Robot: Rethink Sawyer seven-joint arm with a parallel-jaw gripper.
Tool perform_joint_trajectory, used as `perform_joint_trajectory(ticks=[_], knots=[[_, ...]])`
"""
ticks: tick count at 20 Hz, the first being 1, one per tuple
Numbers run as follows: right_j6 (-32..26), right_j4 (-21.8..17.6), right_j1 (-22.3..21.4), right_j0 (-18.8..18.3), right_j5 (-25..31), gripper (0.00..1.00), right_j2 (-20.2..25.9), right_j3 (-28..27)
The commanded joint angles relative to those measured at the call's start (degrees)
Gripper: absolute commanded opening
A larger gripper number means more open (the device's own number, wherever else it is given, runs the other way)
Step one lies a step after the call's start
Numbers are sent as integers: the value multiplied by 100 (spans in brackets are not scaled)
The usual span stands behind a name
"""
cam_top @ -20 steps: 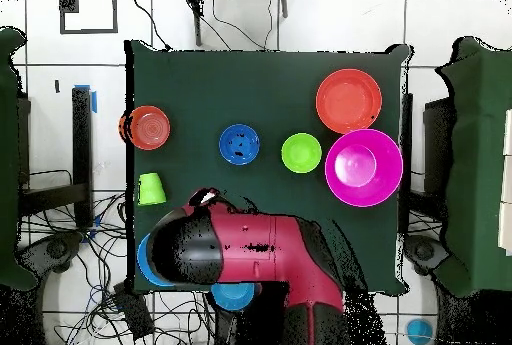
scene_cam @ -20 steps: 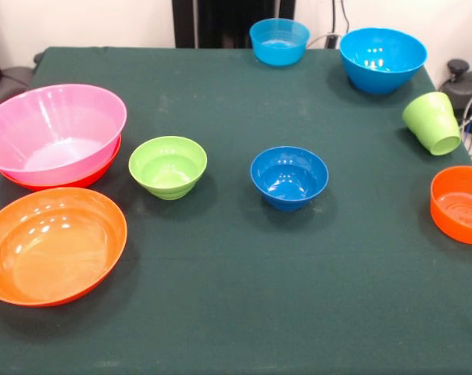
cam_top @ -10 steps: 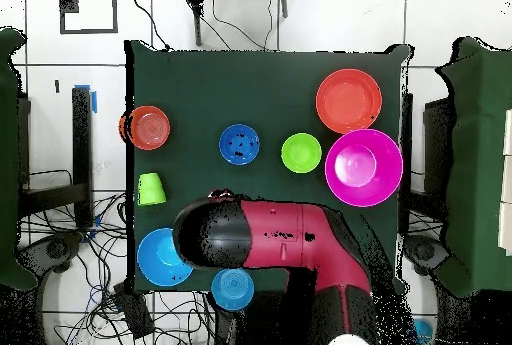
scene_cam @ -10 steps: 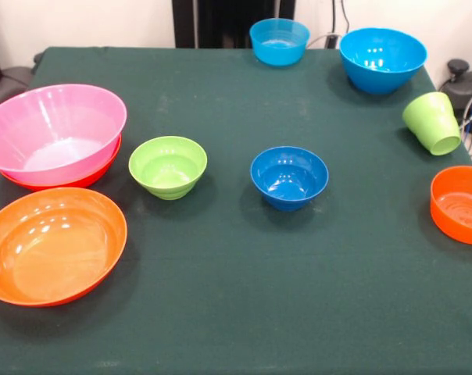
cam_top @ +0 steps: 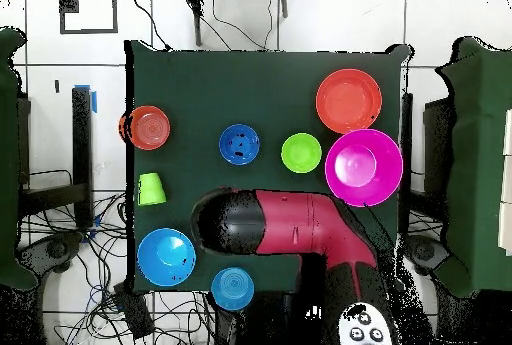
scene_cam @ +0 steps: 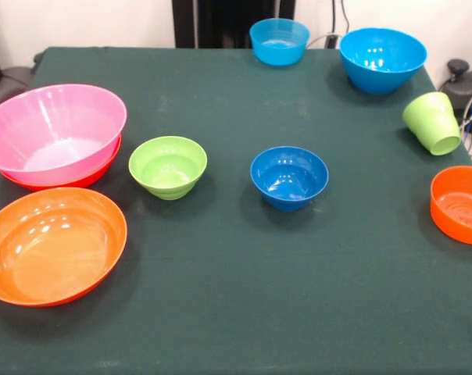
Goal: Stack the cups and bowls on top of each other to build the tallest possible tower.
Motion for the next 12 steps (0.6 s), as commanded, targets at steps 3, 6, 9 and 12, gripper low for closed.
perform_joint_trajectory(ticks=[3,6,9,12], knots=[[-1055,-971,787,-98,-384,100,484,429],[-998,-1138,891,-187,-536,100,481,479],[-902,-1351,996,-240,-775,100,458,553],[-747,-1537,1080,-261,-1109,100,414,682]])
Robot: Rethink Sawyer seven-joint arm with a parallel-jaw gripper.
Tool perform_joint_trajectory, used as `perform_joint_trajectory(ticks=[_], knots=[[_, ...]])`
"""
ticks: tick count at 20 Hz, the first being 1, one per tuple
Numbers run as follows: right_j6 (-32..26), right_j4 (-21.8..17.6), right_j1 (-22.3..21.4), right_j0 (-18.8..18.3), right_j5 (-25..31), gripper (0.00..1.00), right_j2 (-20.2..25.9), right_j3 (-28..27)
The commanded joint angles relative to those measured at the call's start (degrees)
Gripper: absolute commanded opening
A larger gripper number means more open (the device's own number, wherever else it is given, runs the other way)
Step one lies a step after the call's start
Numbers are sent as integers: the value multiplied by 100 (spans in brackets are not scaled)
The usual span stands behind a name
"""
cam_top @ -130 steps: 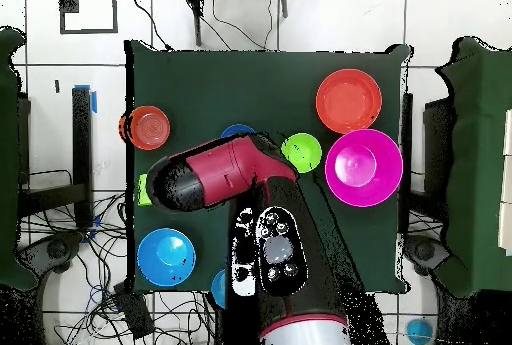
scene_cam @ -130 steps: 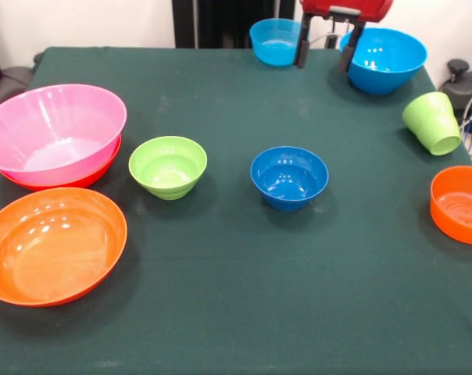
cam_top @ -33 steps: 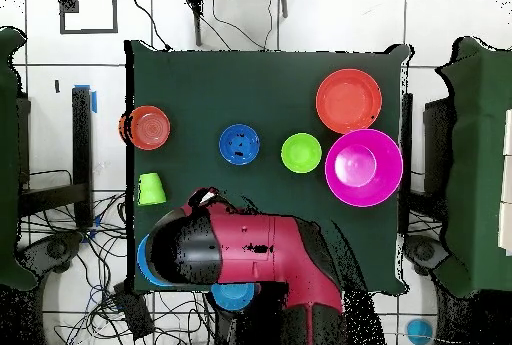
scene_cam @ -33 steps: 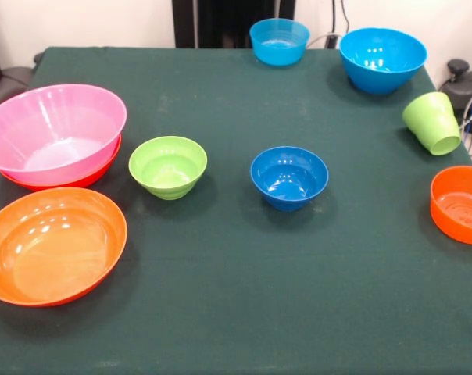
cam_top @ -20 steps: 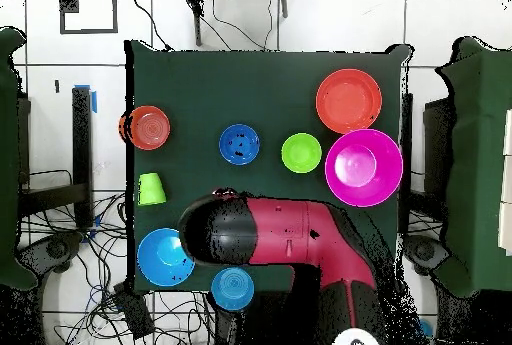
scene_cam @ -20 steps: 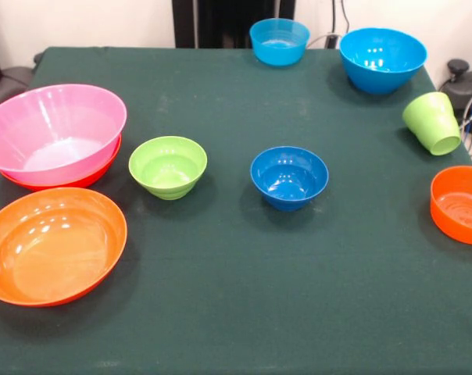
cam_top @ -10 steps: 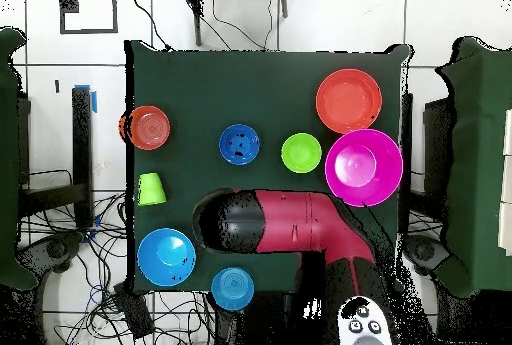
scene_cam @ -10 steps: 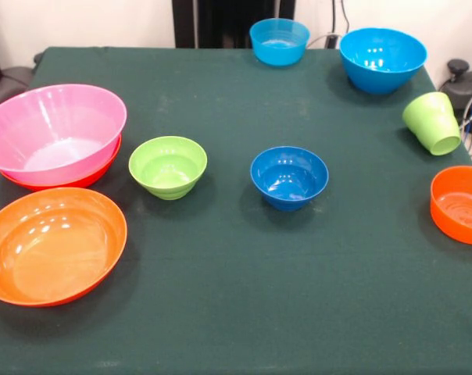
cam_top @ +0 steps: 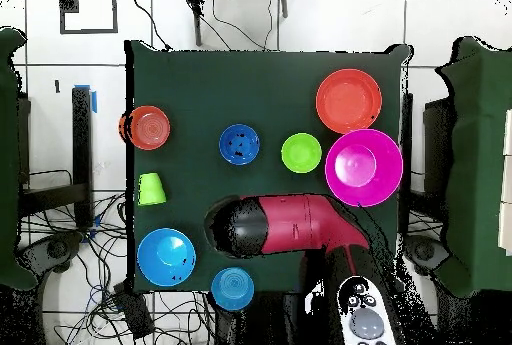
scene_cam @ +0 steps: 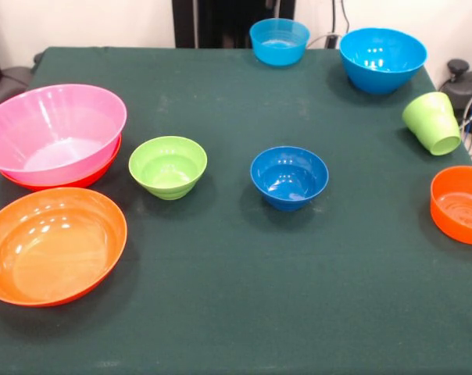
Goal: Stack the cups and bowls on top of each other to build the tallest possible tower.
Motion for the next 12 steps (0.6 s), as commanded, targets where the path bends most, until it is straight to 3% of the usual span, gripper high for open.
perform_joint_trajectory(ticks=[1,12], knots=[[-723,-754,507,-121,-886,100,333,596],[-297,-1332,940,-97,-1500,100,111,615]])
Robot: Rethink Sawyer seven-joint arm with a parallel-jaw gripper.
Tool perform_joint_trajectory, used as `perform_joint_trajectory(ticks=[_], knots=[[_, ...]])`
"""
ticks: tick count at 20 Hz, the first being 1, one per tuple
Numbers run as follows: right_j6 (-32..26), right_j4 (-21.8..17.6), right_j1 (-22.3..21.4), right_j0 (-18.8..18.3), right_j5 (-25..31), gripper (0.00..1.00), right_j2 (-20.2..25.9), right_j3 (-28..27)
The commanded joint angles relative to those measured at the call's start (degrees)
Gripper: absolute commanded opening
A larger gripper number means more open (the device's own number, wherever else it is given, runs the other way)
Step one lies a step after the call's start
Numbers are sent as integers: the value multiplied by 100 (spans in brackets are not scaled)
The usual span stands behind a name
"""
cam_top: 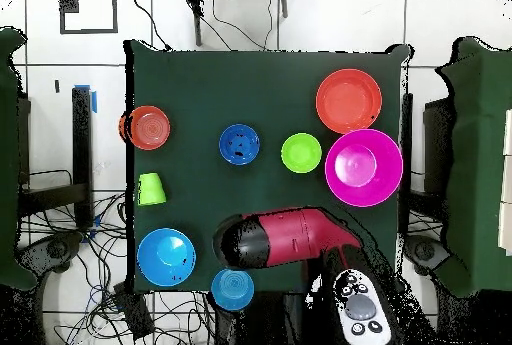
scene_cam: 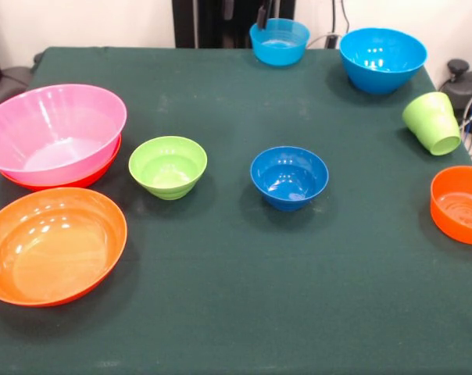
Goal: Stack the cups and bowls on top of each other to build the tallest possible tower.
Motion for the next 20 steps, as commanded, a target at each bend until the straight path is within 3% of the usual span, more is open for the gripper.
perform_joint_trajectory(ticks=[1,7,12,20], knots=[[-264,-681,527,10,-643,100,95,276],[-111,-891,813,73,-874,100,4,168],[148,-578,711,229,-812,100,99,159],[1306,-43,930,1487,-817,100,-280,-234]])
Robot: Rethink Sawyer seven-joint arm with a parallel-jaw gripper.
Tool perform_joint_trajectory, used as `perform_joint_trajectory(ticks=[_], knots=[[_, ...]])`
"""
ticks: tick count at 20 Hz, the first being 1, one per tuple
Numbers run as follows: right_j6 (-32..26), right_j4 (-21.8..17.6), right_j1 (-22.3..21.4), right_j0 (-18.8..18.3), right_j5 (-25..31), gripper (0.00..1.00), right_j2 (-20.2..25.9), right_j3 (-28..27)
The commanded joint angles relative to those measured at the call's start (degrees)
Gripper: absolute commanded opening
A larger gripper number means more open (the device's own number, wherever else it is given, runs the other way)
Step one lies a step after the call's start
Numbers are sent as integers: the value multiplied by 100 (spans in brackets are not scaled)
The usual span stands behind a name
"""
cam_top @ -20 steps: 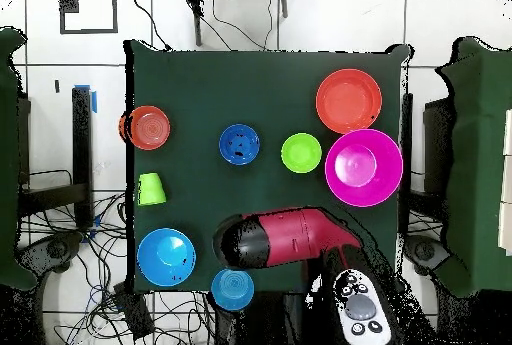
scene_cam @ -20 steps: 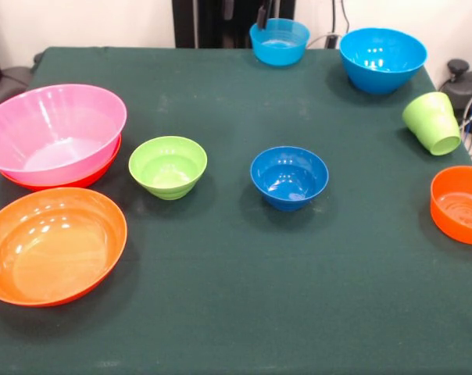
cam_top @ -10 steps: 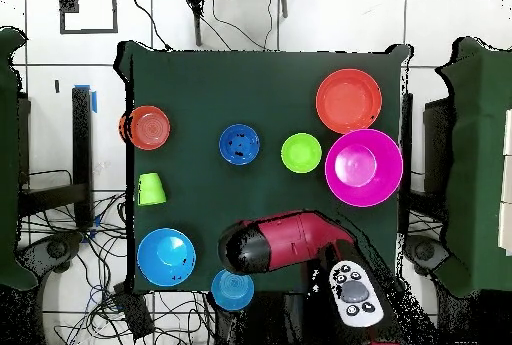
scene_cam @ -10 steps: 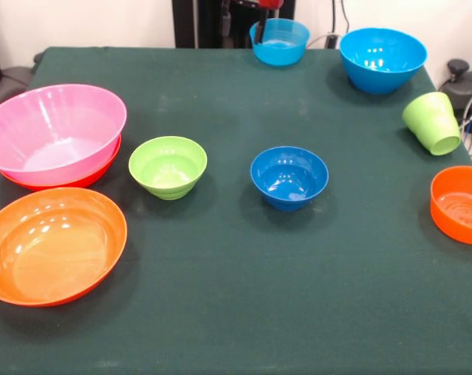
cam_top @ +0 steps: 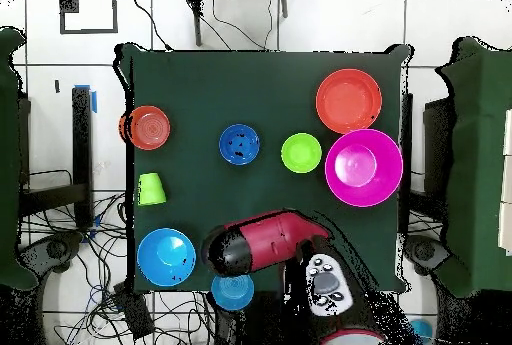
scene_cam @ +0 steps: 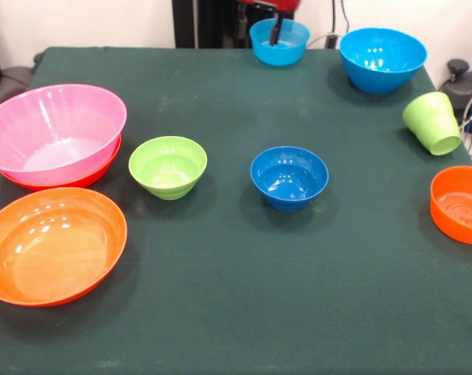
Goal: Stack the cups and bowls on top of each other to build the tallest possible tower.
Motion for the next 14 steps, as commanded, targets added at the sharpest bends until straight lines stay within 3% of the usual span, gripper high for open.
perform_joint_trajectory(ticks=[1,4,8,14], knots=[[1378,406,337,1083,-355,100,-153,-284],[1610,686,365,1539,-246,100,-379,-403],[1642,983,323,1877,-125,100,-582,-454],[1466,1261,245,2012,-146,100,-744,-379]])
